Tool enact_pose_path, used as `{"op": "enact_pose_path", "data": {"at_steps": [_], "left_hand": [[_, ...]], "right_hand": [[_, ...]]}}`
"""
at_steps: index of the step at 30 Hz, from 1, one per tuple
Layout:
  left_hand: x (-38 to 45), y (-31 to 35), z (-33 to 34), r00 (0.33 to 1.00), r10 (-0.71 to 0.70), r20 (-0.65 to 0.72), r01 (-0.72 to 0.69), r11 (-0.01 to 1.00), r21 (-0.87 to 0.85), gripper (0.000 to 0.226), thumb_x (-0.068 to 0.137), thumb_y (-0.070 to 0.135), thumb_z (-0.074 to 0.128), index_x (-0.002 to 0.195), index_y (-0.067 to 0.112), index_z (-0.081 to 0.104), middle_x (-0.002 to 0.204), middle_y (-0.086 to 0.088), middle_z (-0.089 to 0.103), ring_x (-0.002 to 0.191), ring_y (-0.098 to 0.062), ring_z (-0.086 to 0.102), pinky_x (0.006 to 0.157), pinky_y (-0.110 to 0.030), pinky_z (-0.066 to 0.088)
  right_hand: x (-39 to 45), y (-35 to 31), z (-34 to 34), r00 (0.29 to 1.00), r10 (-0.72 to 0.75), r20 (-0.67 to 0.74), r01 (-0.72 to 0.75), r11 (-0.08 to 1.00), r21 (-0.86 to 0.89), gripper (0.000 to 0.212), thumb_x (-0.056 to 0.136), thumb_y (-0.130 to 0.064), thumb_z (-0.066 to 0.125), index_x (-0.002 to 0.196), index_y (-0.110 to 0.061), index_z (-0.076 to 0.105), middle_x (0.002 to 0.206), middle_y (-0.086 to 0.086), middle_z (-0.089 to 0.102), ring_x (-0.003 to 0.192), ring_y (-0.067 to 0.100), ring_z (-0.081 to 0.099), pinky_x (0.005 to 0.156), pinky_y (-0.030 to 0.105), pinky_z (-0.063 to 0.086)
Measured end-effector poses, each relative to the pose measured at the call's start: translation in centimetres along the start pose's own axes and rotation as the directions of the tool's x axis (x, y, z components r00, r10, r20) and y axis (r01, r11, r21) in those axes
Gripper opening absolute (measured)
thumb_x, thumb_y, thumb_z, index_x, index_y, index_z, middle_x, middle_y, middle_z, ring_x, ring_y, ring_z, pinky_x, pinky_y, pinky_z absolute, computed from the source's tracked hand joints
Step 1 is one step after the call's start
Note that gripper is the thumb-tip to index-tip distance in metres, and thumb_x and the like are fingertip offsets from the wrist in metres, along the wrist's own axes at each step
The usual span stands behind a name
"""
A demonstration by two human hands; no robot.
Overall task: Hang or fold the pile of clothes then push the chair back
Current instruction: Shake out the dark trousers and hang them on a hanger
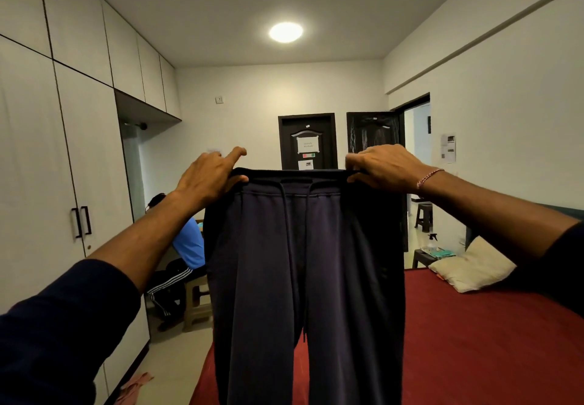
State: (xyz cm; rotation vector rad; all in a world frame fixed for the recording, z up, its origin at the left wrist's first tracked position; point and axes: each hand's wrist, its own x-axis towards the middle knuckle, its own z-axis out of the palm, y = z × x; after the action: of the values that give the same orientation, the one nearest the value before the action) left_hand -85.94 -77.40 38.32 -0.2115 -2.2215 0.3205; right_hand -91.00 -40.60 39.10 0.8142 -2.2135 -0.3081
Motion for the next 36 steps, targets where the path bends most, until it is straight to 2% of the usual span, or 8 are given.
{"op": "enact_pose_path", "data": {"at_steps": [5,9,12,16,20,25,31,36], "left_hand": [[0.7,0.6,-0.4,0.991,0.101,0.083,-0.120,0.958,0.262,0.045,0.096,0.056,0.051,0.114,0.019,0.070,0.103,-0.010,0.068,0.105,-0.024,0.053,0.091,-0.036,0.034],[0.7,1.3,-0.2,0.987,0.087,0.134,-0.124,0.946,0.299,0.048,0.096,0.055,0.052,0.106,0.010,0.065,0.114,-0.011,0.061,0.112,-0.027,0.045,0.094,-0.038,0.036],[0.3,2.0,0.1,0.975,0.081,0.208,-0.104,0.989,0.101,0.029,0.101,0.039,0.052,0.101,0.009,0.053,0.119,-0.016,0.055,0.105,-0.028,0.047,0.084,-0.038,0.043],[-0.1,3.1,-0.1,0.941,0.068,0.332,-0.009,0.985,-0.174,0.017,0.105,0.023,0.043,0.092,0.018,0.032,0.086,-0.008,0.055,0.063,-0.017,0.044,0.054,-0.028,0.032],[-0.4,3.8,0.0,0.935,0.109,0.337,-0.037,0.976,-0.213,0.011,0.106,0.023,0.039,0.100,0.019,0.030,0.081,-0.001,0.051,0.063,-0.012,0.040,0.054,-0.024,0.031],[0.3,3.3,0.4,0.949,0.086,0.303,-0.018,0.975,-0.222,0.026,0.105,0.029,0.044,0.127,0.015,0.044,0.121,-0.011,0.059,0.096,-0.023,0.058,0.077,-0.032,0.044],[0.9,3.7,-0.4,0.965,0.143,0.220,-0.114,0.983,-0.141,0.013,0.106,0.028,0.039,0.095,0.022,0.041,0.098,0.001,0.050,0.076,-0.009,0.042,0.058,-0.017,0.027],[1.1,3.8,-1.2,0.970,0.159,0.183,-0.143,0.985,-0.093,0.014,0.107,0.031,0.039,0.095,0.022,0.041,0.094,0.004,0.049,0.077,-0.011,0.045,0.060,-0.024,0.030]], "right_hand": [[0.8,-0.8,0.8,0.985,-0.142,0.095,0.134,0.987,0.083,0.051,0.103,-0.034,0.051,0.149,-0.034,0.028,0.128,0.006,0.059,0.085,0.013,0.055,0.062,0.025,0.045],[0.4,-2.1,0.2,0.939,-0.210,0.271,0.194,0.977,0.085,0.070,0.108,-0.030,0.037,0.146,-0.065,-0.011,0.109,0.003,0.042,0.073,0.008,0.045,0.065,0.024,0.043],[0.0,-3.3,0.0,0.922,-0.238,0.306,0.236,0.971,0.044,0.084,0.107,-0.016,0.038,0.140,-0.071,-0.017,0.108,0.007,0.041,0.074,0.017,0.053,0.063,0.027,0.045],[-0.1,-4.6,0.4,0.896,-0.255,0.363,0.266,0.964,0.021,0.092,0.102,-0.006,0.043,0.146,-0.065,-0.012,0.107,0.009,0.048,0.081,0.020,0.056,0.067,0.029,0.043],[0.0,-5.2,0.8,0.896,-0.257,0.361,0.278,0.960,-0.008,0.091,0.097,-0.012,0.051,0.150,-0.062,-0.003,0.105,0.001,0.049,0.076,0.012,0.048,0.059,0.028,0.044],[0.2,-5.4,0.8,0.937,-0.234,0.258,0.242,0.970,0.002,0.076,0.082,-0.027,0.060,0.146,-0.056,0.033,0.099,-0.010,0.062,0.065,0.006,0.044,0.056,0.023,0.040],[0.3,-6.4,2.1,0.961,-0.236,0.146,0.173,0.922,0.347,0.035,0.085,-0.049,0.071,0.117,-0.034,0.065,0.092,-0.017,0.057,0.082,0.008,0.059,0.073,0.025,0.044],[0.2,-6.7,2.1,0.951,-0.213,0.226,0.087,0.881,0.466,0.037,0.089,-0.011,0.064,0.122,-0.026,0.061,0.106,-0.004,0.065,0.094,0.018,0.063,0.080,0.032,0.054]]}}
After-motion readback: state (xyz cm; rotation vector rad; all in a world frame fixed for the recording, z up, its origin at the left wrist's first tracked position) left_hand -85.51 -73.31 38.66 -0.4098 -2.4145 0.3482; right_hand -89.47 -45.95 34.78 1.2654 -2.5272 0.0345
